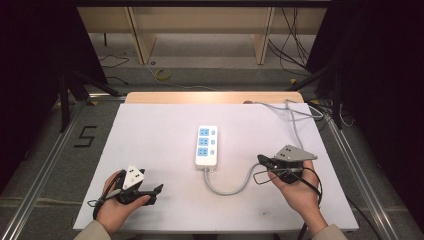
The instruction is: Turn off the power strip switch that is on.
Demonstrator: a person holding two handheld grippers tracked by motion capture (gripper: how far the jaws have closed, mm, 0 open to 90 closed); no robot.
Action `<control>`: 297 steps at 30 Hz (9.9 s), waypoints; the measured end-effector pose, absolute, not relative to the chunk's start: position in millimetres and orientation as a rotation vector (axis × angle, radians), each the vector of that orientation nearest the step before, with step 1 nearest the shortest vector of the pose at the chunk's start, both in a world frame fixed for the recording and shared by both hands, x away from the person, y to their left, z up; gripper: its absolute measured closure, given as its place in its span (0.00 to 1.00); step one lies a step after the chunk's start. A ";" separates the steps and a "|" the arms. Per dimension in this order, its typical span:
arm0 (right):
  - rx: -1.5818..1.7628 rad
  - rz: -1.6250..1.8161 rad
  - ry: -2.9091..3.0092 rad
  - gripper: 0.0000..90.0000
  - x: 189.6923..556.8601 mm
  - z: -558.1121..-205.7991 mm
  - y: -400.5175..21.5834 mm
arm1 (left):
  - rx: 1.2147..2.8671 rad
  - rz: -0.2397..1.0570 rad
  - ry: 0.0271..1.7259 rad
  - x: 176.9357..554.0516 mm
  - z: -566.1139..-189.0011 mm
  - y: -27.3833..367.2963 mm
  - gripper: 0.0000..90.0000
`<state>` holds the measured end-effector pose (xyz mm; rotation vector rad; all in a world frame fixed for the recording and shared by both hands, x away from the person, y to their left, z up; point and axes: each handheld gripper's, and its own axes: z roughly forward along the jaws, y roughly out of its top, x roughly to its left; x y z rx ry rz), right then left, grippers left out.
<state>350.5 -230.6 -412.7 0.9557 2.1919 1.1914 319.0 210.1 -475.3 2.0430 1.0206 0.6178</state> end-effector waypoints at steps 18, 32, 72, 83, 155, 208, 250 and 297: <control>0.950 1.186 2.207 1.00 355.8 -410.4 -223.3 | 2.046 0.616 1.017 319.2 -475.3 209.9 0.21; 0.939 1.176 2.222 1.00 360.5 -407.8 -216.6 | 2.052 0.619 1.015 319.2 -475.4 209.8 0.21; 0.916 1.166 2.274 1.00 375.5 -402.6 -195.4 | 2.051 0.619 1.015 319.5 -475.9 209.4 0.21; 0.915 1.165 2.284 1.00 378.8 -402.1 -191.0 | 2.051 0.619 1.015 319.3 -475.9 209.2 0.21; 0.895 1.101 2.384 1.00 405.3 -403.4 -158.0 | 2.058 0.617 1.005 319.7 -476.0 207.6 0.21; 0.892 0.976 2.501 0.99 439.2 -413.8 -118.5 | 2.059 0.615 1.005 320.3 -476.3 207.0 0.21; 0.899 0.845 2.607 0.99 464.8 -437.9 -83.8 | 2.056 0.613 1.003 320.3 -476.4 206.9 0.21; 0.951 0.910 2.594 1.00 470.3 -449.7 -79.4 | 2.062 0.612 0.999 320.9 -477.0 206.5 0.21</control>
